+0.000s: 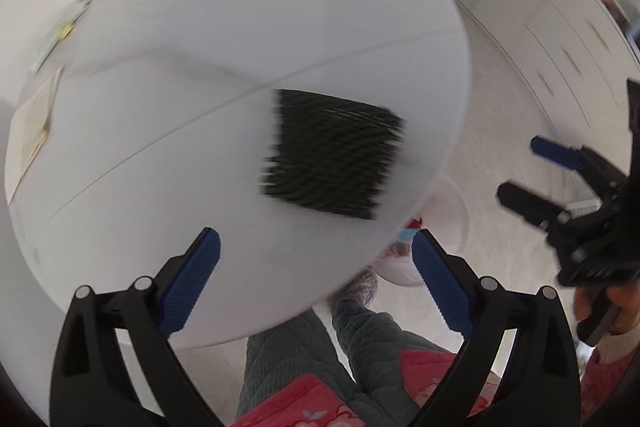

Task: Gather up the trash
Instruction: 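Move the right tool to the black mesh pad on the table and grasp it, then lift the black mesh pad with the right tool and carry it over the bin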

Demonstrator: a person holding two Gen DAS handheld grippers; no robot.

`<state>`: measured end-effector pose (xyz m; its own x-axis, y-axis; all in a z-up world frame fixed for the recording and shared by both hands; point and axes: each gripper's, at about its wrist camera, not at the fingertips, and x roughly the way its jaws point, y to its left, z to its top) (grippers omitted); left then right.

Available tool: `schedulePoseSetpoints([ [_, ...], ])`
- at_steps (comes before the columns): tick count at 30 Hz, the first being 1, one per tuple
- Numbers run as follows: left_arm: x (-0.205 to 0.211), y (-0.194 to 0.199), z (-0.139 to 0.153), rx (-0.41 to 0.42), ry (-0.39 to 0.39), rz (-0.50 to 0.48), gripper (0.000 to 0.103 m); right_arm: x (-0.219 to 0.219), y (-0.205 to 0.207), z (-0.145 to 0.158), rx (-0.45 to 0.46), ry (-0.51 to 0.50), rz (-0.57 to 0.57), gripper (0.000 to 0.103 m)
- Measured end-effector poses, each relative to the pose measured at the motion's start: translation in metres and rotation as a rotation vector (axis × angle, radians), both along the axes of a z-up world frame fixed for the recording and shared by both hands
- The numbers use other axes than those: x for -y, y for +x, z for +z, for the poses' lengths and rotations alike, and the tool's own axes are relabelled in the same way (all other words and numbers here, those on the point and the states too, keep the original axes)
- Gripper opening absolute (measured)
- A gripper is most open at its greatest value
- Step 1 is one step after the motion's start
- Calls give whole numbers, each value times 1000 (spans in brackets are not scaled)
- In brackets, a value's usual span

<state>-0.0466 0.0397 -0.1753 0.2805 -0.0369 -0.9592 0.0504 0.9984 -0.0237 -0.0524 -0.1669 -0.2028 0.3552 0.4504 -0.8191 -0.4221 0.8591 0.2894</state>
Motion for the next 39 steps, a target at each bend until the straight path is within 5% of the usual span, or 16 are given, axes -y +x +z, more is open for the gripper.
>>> schedulePoseSetpoints([
  [5,-69,3,6,27,-21,130,92,-77,22,-16,18,-87,182,100],
  [9,-113,11,7,24,-16,141,92,-116,41,-35,9,-162,239,100],
  [16,-162,24,9,33,-15,74,92,-147,72,-68,-97,-205,152,100],
  [23,-188,39,5,31,-29,-44,92,-151,77,-72,-115,-216,-2,101],
  [27,-201,50,2,25,-52,-75,92,-165,72,-78,-111,-306,-30,97],
  [35,-219,59,0,13,-93,-81,92,-183,68,-70,-124,-370,-86,60],
  [37,-222,61,1,16,-99,-81,92,-183,68,-67,-123,-385,-107,36],
  [39,-224,63,2,19,-103,-82,92,-180,69,-65,-145,-363,-130,26],
])
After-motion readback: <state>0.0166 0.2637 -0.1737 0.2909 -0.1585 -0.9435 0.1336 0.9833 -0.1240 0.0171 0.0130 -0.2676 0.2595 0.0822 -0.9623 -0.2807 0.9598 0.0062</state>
